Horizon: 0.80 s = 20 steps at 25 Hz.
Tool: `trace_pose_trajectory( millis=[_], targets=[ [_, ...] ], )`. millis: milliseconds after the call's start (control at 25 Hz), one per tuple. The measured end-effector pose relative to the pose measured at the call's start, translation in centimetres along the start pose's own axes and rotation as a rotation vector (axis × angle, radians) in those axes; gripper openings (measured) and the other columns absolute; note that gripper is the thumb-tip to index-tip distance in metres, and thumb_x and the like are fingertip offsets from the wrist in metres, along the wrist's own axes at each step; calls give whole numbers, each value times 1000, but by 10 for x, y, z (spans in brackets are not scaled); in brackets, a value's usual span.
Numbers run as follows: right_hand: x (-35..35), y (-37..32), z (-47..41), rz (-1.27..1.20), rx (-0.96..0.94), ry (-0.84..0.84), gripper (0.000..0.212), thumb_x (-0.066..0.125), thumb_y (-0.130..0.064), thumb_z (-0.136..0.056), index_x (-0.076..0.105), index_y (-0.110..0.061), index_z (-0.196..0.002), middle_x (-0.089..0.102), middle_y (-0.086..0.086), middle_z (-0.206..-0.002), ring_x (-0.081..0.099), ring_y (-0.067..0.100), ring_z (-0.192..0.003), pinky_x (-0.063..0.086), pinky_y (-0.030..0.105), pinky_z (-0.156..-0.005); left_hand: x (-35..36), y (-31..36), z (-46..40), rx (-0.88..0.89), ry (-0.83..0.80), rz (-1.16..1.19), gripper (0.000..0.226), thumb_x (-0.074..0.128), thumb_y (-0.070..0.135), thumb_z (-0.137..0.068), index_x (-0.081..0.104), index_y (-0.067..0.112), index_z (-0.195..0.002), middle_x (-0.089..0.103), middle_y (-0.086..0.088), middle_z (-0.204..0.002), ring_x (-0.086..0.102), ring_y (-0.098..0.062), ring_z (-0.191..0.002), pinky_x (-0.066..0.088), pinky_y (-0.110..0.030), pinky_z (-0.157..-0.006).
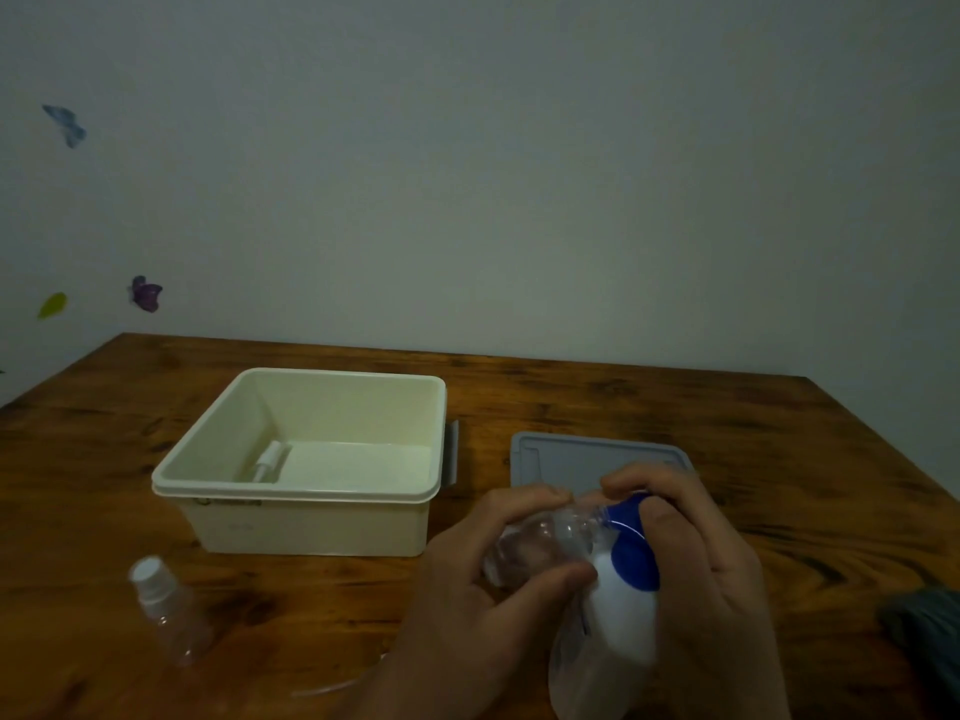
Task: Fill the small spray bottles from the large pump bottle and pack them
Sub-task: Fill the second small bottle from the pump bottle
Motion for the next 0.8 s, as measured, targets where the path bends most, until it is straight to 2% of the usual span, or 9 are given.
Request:
trace_pose_trajectory(
  millis=[80, 280, 400, 480, 600, 720, 800],
  targets=[
    [1, 0, 0, 12, 4, -16, 27, 36, -48, -70, 62, -47, -78, 65, -19, -87, 61, 5, -77, 48, 11, -63, -1, -1, 1, 4, 1, 1, 56, 77, 27, -66, 54, 59, -106, 56, 34, -114, 56, 7, -106, 48, -8, -78],
    [0, -2, 0, 11, 42, -8, 29, 35, -54, -69, 62, -44, -76, 64, -14, -85, 59, 10, -71, 46, 14, -56, -1, 2, 1, -1, 15, 24, 47, 70, 43, -65, 53, 60, -106, 56, 34, -113, 57, 6, -103, 49, -8, -75],
    [1, -2, 0, 10, 71, -3, 35, 38, -59, -69, 60, -33, -76, 63, -10, -84, 58, 10, -67, 44, 18, -54, -2, 3, 1, -20, 24, 32, 53, 78, 39, -67, 50, 66, -103, 53, 38, -112, 56, 9, -102, 51, -12, -75],
    [3, -2, 1, -10, 66, -6, 30, 43, -53, -71, 60, -29, -76, 63, -12, -82, 58, 10, -67, 45, 18, -56, -2, 2, 1, -28, 31, 37, 55, 79, 40, -65, 49, 65, -104, 51, 40, -114, 54, 10, -104, 51, -11, -76],
    [4, -2, -2, -47, 66, -37, 18, 45, -42, -73, 63, -40, -71, 66, -14, -80, 61, 6, -68, 49, 14, -59, -1, 0, 2, -19, 22, 24, 51, 69, 47, -61, 51, 59, -108, 53, 37, -115, 55, 7, -106, 48, -8, -79],
    [2, 2, -3, -62, 111, -90, 24, 42, -25, -75, 65, -28, -68, 69, -14, -79, 64, 5, -74, 51, 15, -63, 2, -1, 4, -3, 3, -4, 50, 70, 44, -64, 53, 57, -109, 57, 33, -113, 58, 6, -103, 49, -9, -78],
    [-1, 2, -3, -54, 122, -81, 25, 40, -23, -74, 64, -24, -66, 69, -16, -77, 64, 3, -73, 50, 14, -61, 2, 0, 3, 9, 14, -14, 50, 71, 44, -64, 53, 58, -108, 58, 33, -113, 58, 5, -103, 49, -9, -78]
  ],
)
Point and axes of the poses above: each hand's wrist, its own z-axis away from the middle knuckle, its own x-axis out of the palm, y = z × x, the point moved 7 cm from there along -z, towards the middle knuckle
